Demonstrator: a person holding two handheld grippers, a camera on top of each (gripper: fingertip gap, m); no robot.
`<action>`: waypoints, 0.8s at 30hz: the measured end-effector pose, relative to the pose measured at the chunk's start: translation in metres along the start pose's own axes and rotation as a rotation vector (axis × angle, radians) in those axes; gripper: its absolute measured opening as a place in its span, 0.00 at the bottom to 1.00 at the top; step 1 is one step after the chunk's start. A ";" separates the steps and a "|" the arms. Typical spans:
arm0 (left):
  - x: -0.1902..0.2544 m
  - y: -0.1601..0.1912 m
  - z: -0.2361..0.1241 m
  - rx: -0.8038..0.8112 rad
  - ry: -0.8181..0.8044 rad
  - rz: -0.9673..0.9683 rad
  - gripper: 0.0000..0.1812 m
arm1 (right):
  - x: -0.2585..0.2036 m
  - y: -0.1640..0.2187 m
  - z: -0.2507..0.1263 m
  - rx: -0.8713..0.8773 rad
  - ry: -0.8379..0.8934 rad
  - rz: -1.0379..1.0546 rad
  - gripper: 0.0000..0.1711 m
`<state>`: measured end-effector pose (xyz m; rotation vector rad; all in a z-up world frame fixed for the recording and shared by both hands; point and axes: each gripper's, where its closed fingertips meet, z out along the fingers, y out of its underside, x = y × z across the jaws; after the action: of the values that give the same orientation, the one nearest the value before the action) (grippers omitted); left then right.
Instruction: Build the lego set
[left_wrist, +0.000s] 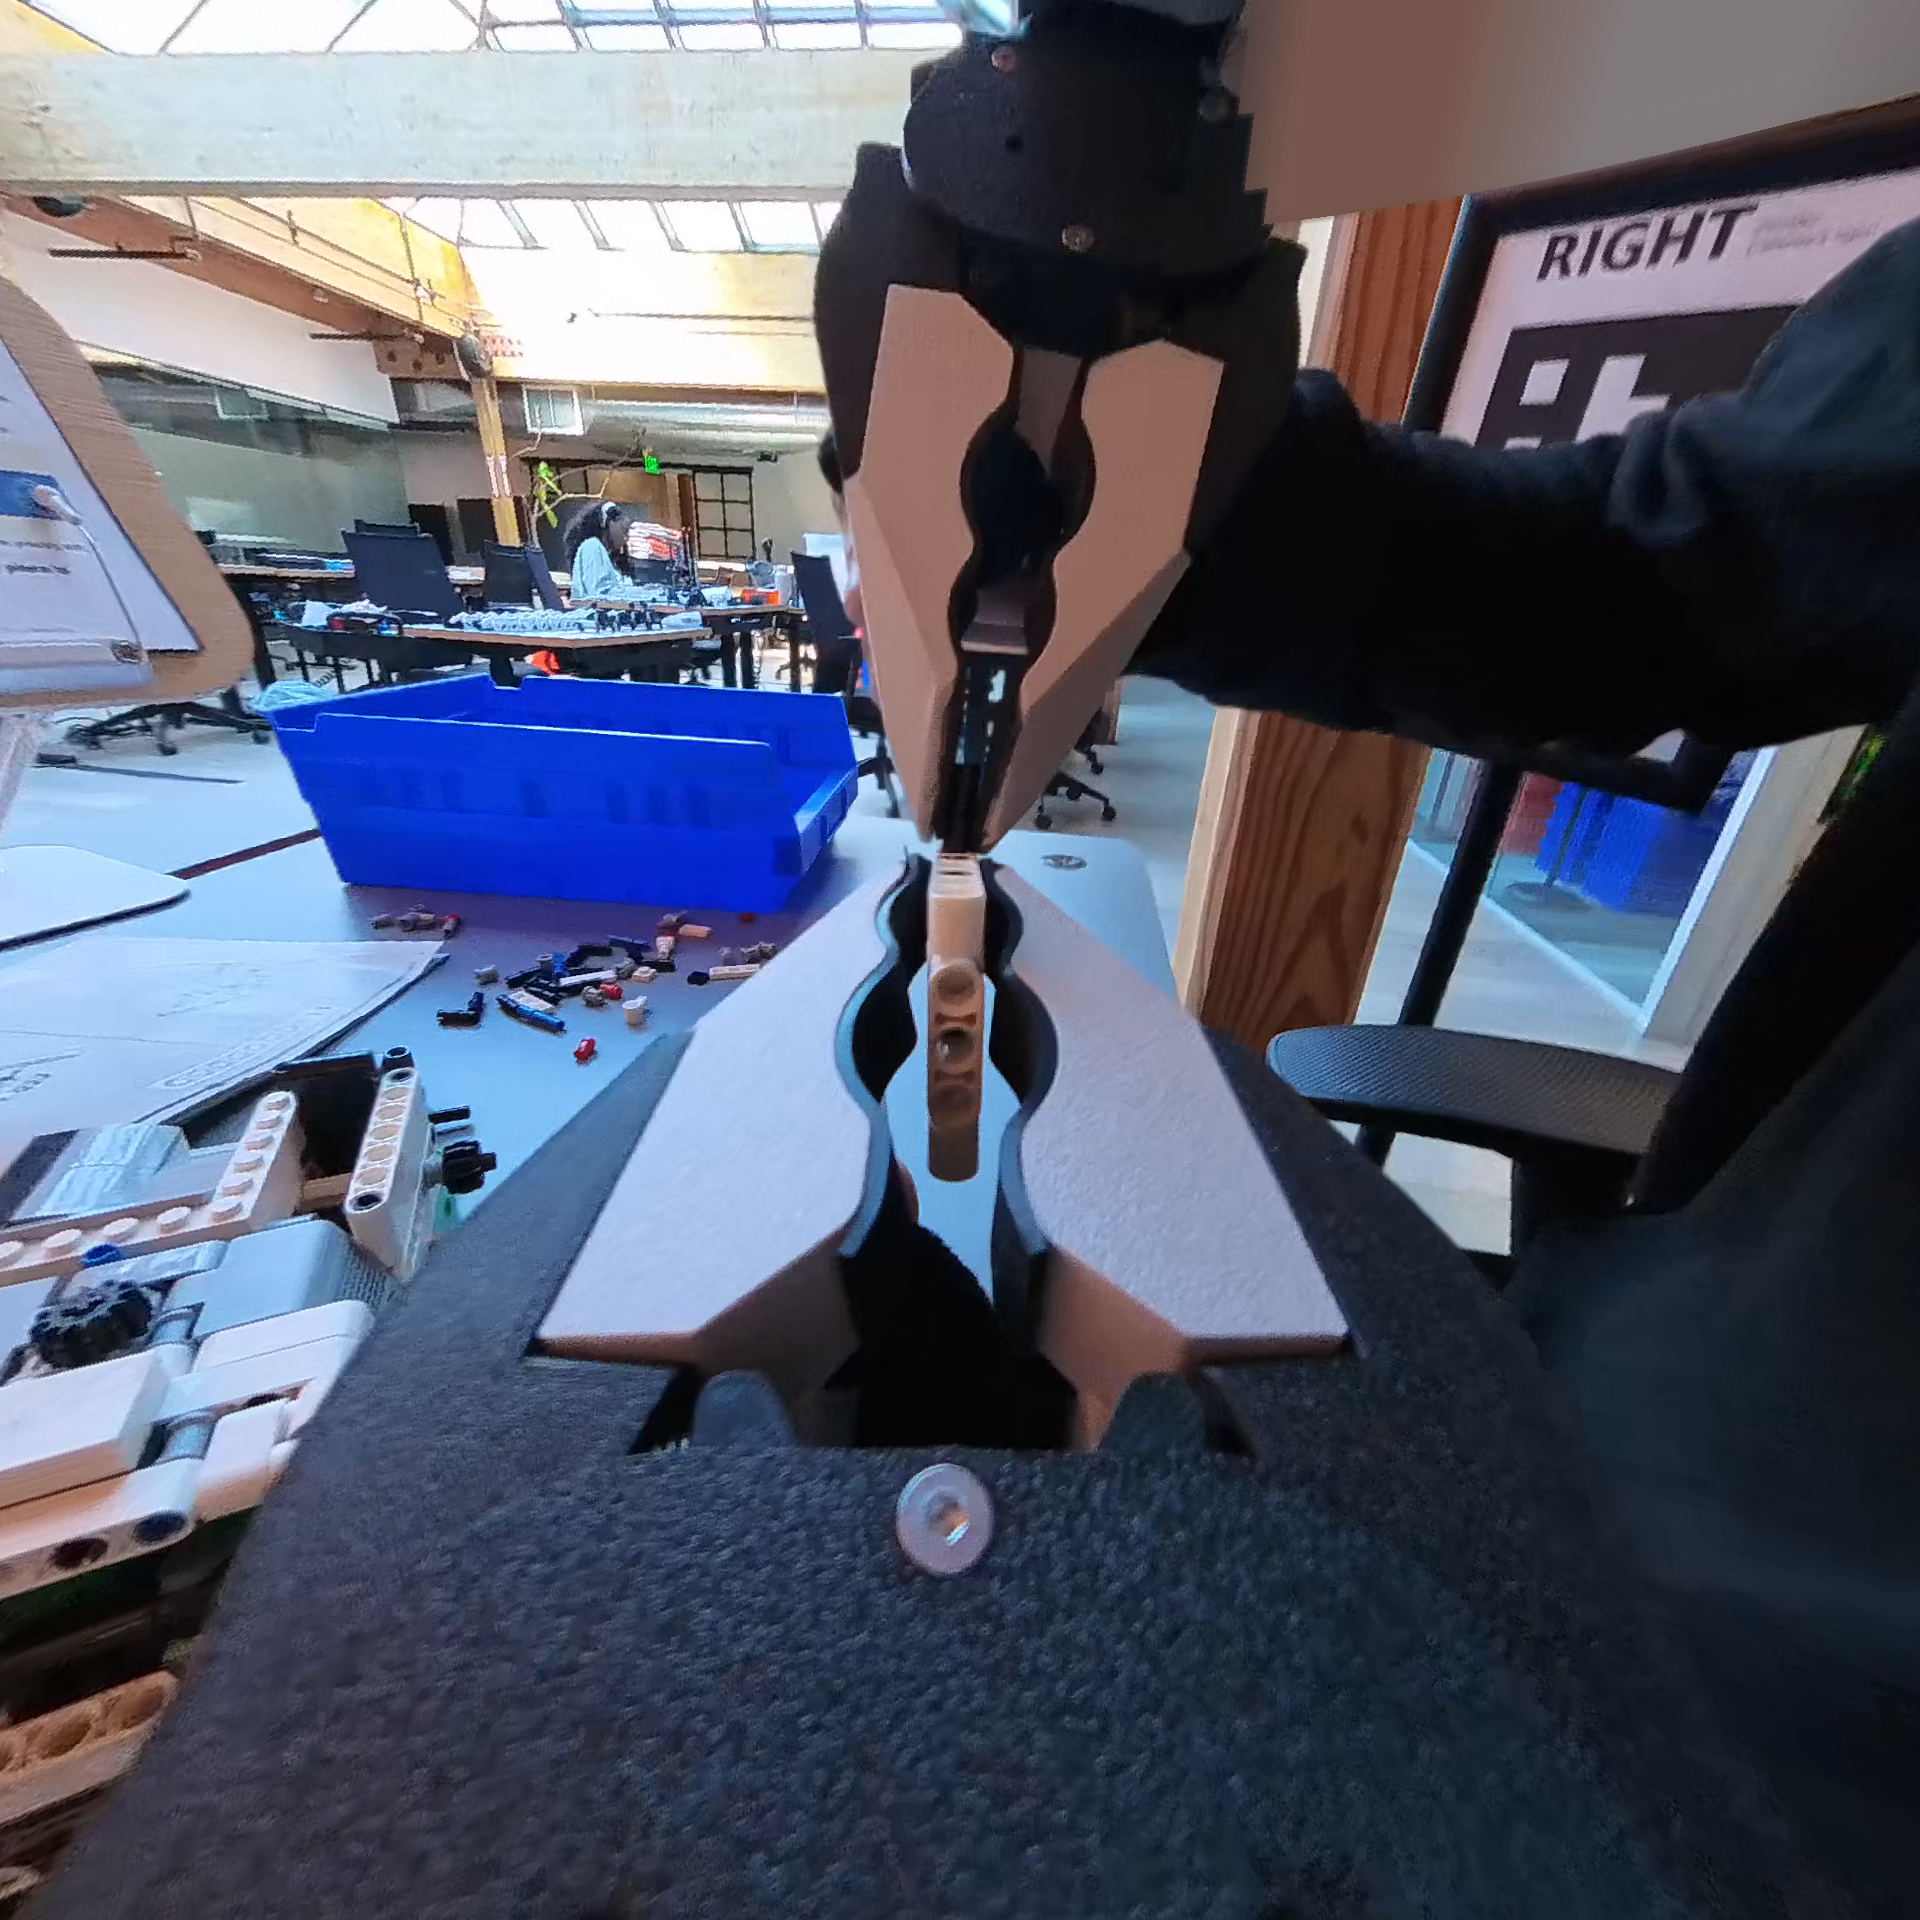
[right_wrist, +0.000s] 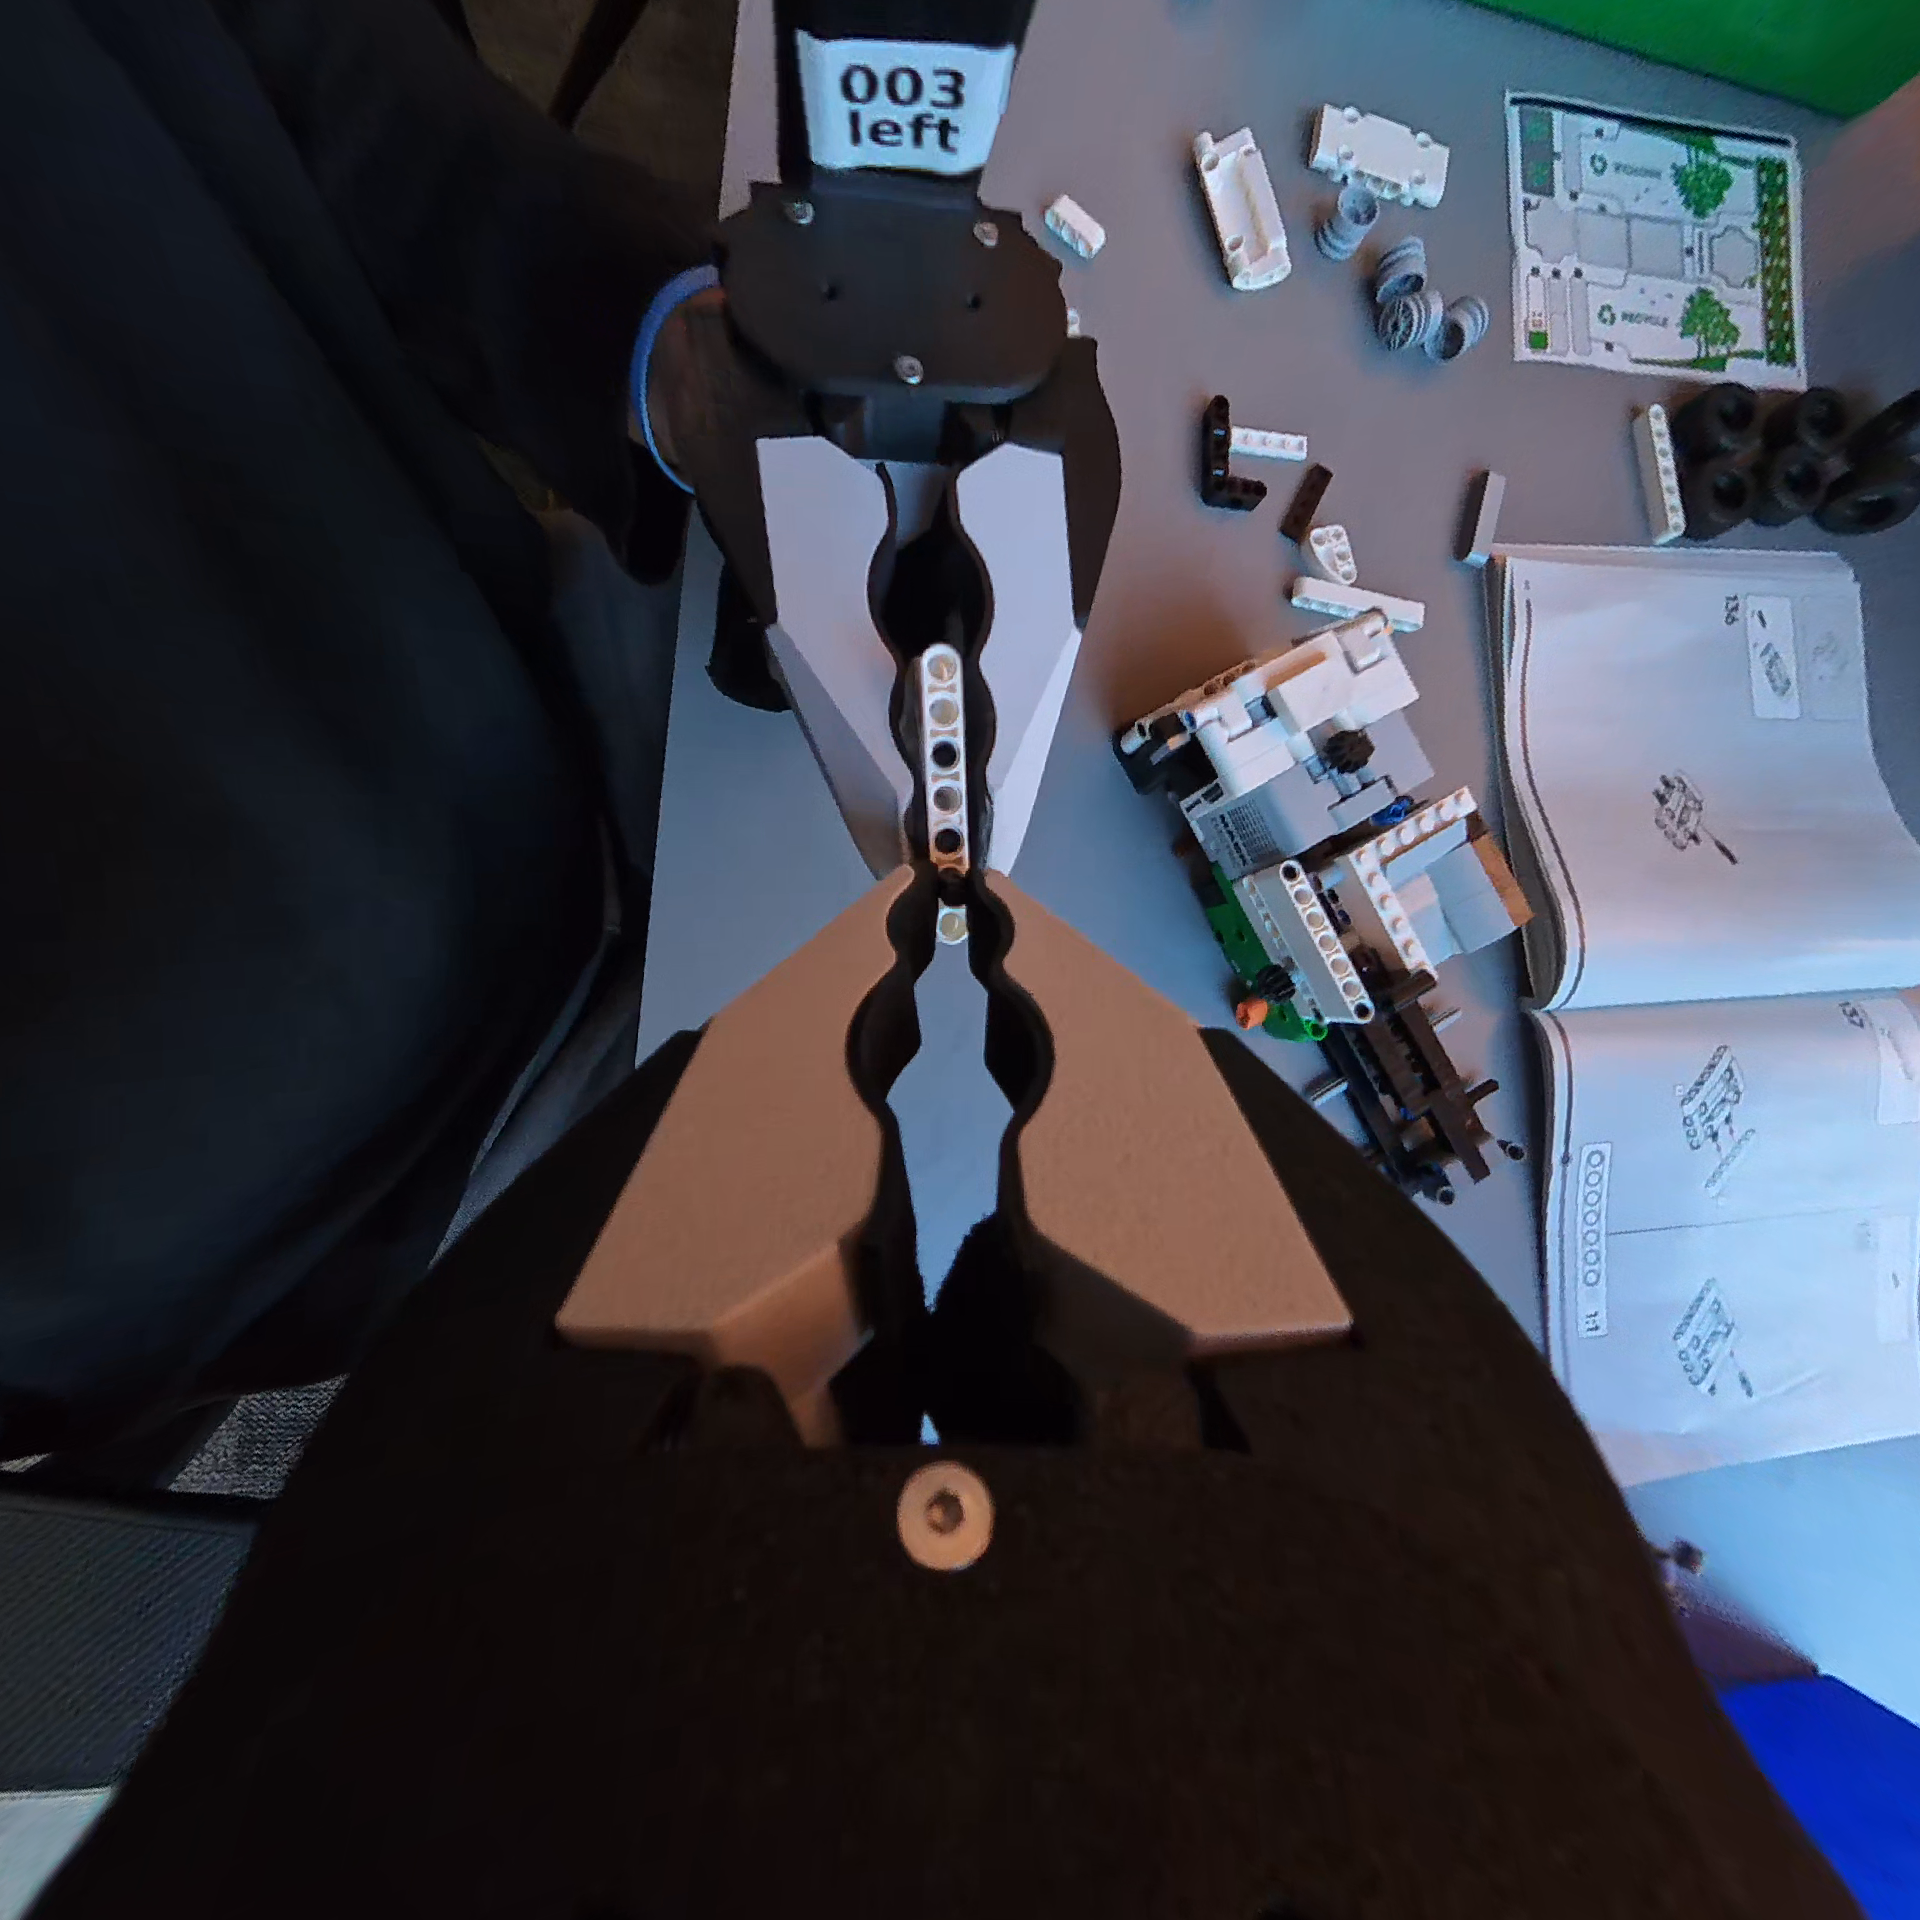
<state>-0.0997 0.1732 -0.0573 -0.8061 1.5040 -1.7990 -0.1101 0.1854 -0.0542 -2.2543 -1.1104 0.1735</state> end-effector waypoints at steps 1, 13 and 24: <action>0.000 -0.002 -0.001 0.012 0.004 -0.014 0.04 | 0.001 -0.003 0.000 0.005 -0.003 -0.003 0.03; -0.004 -0.010 -0.007 0.043 -0.017 -0.016 0.03 | 0.005 -0.012 0.000 0.118 -0.118 0.161 0.02; -0.006 -0.008 -0.009 0.024 -0.021 -0.037 0.03 | 0.006 -0.013 0.004 0.198 -0.160 0.265 0.02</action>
<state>-0.1042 0.1845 -0.0508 -0.8430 1.4604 -1.8264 -0.1159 0.1976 -0.0490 -2.2287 -0.8270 0.5560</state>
